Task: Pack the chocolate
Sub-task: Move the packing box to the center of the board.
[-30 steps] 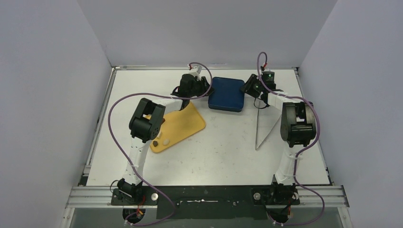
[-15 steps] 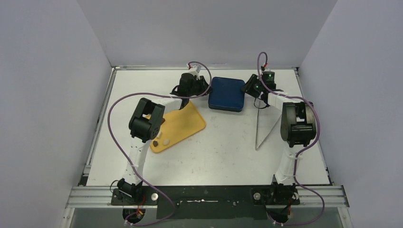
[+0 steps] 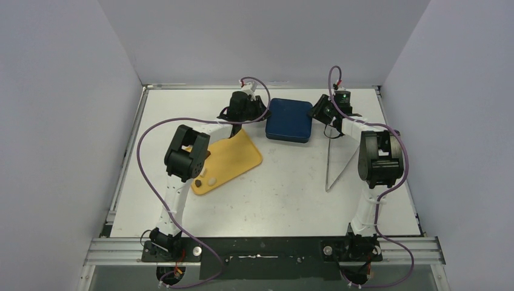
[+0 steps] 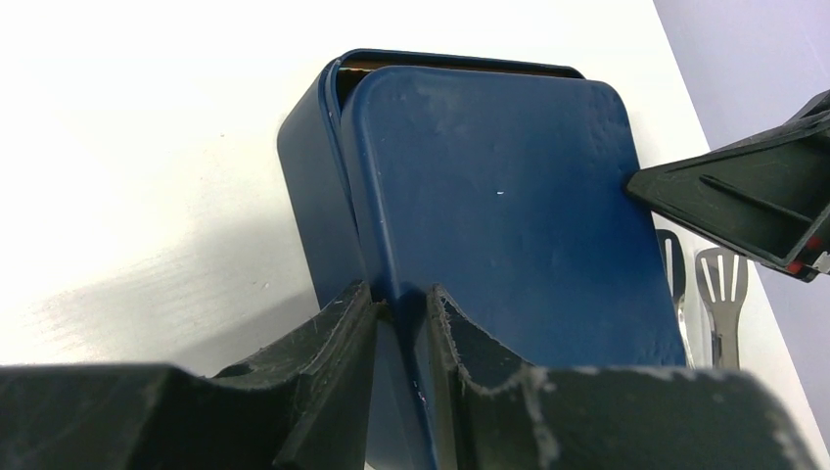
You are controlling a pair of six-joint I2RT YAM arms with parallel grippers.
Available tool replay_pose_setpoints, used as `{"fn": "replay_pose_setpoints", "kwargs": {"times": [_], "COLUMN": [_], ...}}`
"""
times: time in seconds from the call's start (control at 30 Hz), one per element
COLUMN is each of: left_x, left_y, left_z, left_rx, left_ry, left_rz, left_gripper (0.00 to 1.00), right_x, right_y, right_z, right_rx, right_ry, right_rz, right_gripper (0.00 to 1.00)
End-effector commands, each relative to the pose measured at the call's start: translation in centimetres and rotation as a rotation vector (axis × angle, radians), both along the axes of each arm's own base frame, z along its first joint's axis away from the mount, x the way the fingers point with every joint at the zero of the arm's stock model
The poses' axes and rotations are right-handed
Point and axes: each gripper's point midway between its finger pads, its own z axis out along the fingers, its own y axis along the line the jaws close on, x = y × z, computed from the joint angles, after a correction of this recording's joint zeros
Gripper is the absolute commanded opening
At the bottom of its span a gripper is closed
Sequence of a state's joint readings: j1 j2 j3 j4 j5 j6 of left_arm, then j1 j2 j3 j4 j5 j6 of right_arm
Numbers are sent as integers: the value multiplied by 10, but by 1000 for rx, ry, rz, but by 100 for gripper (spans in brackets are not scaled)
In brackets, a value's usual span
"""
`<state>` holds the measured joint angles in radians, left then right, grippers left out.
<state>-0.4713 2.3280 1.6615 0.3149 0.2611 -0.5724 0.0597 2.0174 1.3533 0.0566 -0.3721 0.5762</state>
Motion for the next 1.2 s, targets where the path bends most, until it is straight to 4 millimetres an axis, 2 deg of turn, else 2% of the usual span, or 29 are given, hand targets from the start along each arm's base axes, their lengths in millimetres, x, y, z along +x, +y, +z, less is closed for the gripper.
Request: {"fn": "replay_pose_setpoints", "kwargs": {"times": [0.0,0.33,0.77,1.17], "left_x": [1,7,13,7], "left_y": [-19,-22,-24,-12], "left_z": [62,71,63,69], "left_rx": [-54,-36,-15,42], "left_ry": [-118,-154,-153,-136], "left_rz": [-40,-35,-33,-16], "left_gripper": [24,27,28,45], "right_x": [10,15,22,29], "right_y": [9,8,6,1], "right_z": [59,62,56,45], "right_rx": [3,-8,-19,-26], "right_ry": [-130,-142,-144,-136], "right_rz": [18,11,6,-8], "right_gripper": [29,29,29,25]}}
